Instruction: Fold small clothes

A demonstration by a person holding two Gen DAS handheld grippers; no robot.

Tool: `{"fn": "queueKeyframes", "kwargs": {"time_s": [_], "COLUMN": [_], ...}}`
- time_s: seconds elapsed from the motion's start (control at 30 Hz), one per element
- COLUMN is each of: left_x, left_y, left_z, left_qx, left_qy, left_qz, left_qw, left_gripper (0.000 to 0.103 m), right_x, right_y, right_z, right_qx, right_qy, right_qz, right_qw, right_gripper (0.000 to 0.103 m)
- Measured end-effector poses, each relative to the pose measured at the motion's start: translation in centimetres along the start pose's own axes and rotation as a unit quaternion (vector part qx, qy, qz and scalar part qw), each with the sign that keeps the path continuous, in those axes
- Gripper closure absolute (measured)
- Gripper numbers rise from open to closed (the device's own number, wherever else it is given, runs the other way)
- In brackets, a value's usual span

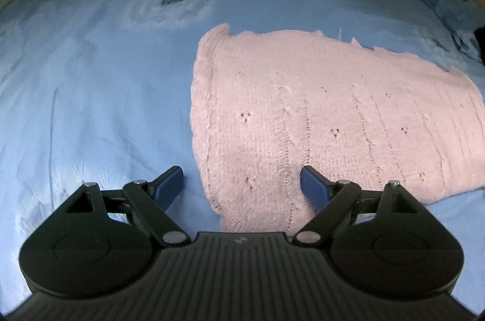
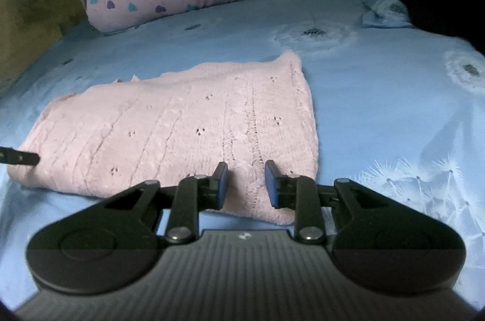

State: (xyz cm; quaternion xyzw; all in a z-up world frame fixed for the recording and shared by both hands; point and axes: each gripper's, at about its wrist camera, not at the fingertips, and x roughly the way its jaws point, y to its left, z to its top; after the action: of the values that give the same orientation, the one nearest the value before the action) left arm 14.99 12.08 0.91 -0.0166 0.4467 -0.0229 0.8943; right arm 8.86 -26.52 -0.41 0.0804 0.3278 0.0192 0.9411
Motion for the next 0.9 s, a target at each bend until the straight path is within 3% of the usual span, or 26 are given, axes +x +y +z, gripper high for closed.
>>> {"fn": "queueKeyframes", "kwargs": {"time_s": [0.27, 0.33, 0.4, 0.6, 0.9], "left_x": [-4.0, -4.7, -5.2, -5.0, -1.8], "left_y": [-1.0, -1.4, -1.8, -3.6, -3.6], "left_z": [-0.6, -0.7, -1.0, -1.7, -0.6], "left_qx": [0.020, 0.016, 0.016, 0.050, 0.014], "left_qy": [-0.031, -0.035, -0.037, -0.048, -0.030], "left_qz": [0.007, 0.007, 0.006, 0.012, 0.006], "left_qw": [0.9993, 0.9992, 0.9992, 0.9976, 0.9994], "left_gripper": [0.013, 0.009, 0.006, 0.002, 0.001], "right_x": [-1.5, -2.5, -3.2, -3.4, -1.1], "right_y": [-0.8, -1.1, -1.2, -1.6, -1.4], "right_z": [-0.2, -0.6, -1.1, -2.3, -2.9], "right_qx": [0.055, 0.084, 0.107, 0.163, 0.233], "right_qy": [-0.007, -0.012, -0.016, -0.007, -0.015], "right_qz": [-0.016, -0.019, -0.019, 0.001, 0.012], "right_qw": [0.998, 0.996, 0.994, 0.987, 0.972], "right_gripper": [0.072, 0.050, 0.042, 0.042, 0.034]}}
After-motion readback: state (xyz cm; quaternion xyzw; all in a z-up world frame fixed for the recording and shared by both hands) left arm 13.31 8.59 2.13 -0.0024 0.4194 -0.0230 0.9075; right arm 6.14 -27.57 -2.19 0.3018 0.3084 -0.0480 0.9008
